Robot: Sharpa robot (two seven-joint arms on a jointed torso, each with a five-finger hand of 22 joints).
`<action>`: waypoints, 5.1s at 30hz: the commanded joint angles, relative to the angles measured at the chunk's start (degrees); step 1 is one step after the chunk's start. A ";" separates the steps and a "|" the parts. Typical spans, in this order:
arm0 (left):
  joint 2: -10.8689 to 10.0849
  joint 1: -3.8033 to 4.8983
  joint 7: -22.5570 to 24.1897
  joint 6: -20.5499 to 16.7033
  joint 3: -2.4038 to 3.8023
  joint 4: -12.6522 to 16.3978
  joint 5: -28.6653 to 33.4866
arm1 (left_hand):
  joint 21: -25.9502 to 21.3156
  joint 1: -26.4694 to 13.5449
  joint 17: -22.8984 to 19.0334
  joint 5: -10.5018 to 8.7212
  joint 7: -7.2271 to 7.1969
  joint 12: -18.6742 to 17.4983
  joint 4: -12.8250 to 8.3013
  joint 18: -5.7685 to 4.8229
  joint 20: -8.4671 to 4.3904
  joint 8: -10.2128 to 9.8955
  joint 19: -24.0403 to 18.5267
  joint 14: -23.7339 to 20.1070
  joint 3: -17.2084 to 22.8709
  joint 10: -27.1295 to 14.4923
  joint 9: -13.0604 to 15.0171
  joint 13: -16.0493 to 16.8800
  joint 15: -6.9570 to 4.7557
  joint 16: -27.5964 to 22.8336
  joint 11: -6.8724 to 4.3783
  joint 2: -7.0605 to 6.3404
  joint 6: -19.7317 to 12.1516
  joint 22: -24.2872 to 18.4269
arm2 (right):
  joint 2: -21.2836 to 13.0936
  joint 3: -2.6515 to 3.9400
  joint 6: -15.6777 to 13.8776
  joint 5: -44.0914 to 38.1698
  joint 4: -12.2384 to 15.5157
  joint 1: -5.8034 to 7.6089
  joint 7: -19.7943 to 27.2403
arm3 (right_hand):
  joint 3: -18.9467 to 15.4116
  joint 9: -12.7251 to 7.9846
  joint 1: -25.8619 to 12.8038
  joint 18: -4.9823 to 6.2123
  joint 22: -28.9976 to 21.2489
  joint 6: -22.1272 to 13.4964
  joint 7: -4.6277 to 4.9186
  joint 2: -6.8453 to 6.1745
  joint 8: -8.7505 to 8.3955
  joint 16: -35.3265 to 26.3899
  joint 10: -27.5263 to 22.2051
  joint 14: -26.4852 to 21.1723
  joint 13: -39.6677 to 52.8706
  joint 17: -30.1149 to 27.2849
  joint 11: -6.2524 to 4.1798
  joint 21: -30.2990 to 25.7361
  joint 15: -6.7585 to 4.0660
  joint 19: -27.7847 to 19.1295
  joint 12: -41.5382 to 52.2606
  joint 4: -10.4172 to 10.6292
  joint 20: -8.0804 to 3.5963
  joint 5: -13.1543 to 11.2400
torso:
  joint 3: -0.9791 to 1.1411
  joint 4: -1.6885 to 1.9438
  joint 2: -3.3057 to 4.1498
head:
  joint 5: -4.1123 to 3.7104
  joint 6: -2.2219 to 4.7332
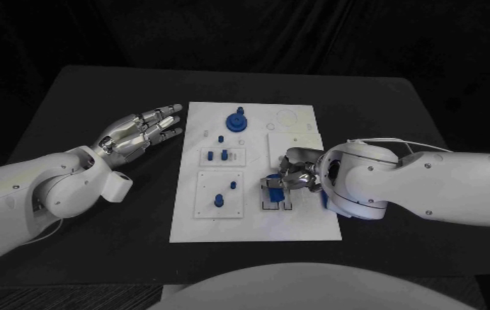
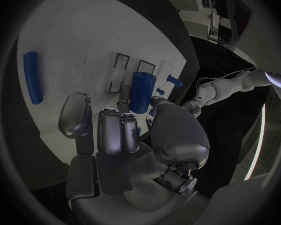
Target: Assemble the parts on the task board
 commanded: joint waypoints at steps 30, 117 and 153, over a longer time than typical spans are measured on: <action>0.31 -0.07 -0.22 1.32 0.05 -0.20 0.32 | 0.39 0.06 0.06 0.71 0.56 -0.12 -0.24 0.00 0.02 0.27 0.68 0.29 0.09 -0.02 0.07 -0.07 0.08 0.29 0.08 -0.11 0.45 0.14 | -2.37 -0.20 -2.48 -1.81 0.78 -0.64 3.76 | -13.52 -3.76 -6.70 0.78 8.72 -3.09 1.48 0.40 -1.82 0.75 5.96 3.84 15.06 2.85 1.33 -0.08 1.17 0.51 0.15 0.22 0.73 -28.58 | 0.06 0.05 -0.04 | 0.58 -0.01; 0.41 -0.34 -0.33 1.80 0.04 -0.65 0.32 | 0.71 0.69 0.10 0.86 1.21 -0.01 -0.21 -0.11 0.04 0.42 1.09 0.39 0.43 0.26 0.11 0.05 0.18 0.40 0.65 0.08 0.88 0.46 | -6.14 -0.20 -18.43 -36.55 -0.20 -10.35 23.55 | -2.32 -17.94 19.37 -0.13 9.98 -36.87 3.17 -4.35 34.45 2.41 5.96 4.23 15.06 5.76 1.78 5.81 1.64 1.66 0.15 0.09 1.35 6.90 | 0.03 0.03 -0.03 | 1.41 -0.01; 0.26 -0.53 -1.15 2.06 0.04 -0.91 0.32 | 0.80 0.65 0.14 0.71 1.32 0.07 -0.07 -0.23 0.06 0.37 1.20 0.49 0.42 0.47 0.08 0.13 0.34 0.50 1.20 0.16 0.75 0.54 | -8.12 -0.21 -13.13 -36.55 2.85 -10.76 20.74 | 6.50 -24.97 7.61 -0.20 10.06 -37.81 3.21 -6.94 33.25 3.36 5.96 4.51 15.06 7.42 1.69 6.28 1.56 1.60 0.15 0.20 1.20 29.23 | 0.01 0.05 -0.01 | 1.58 -0.01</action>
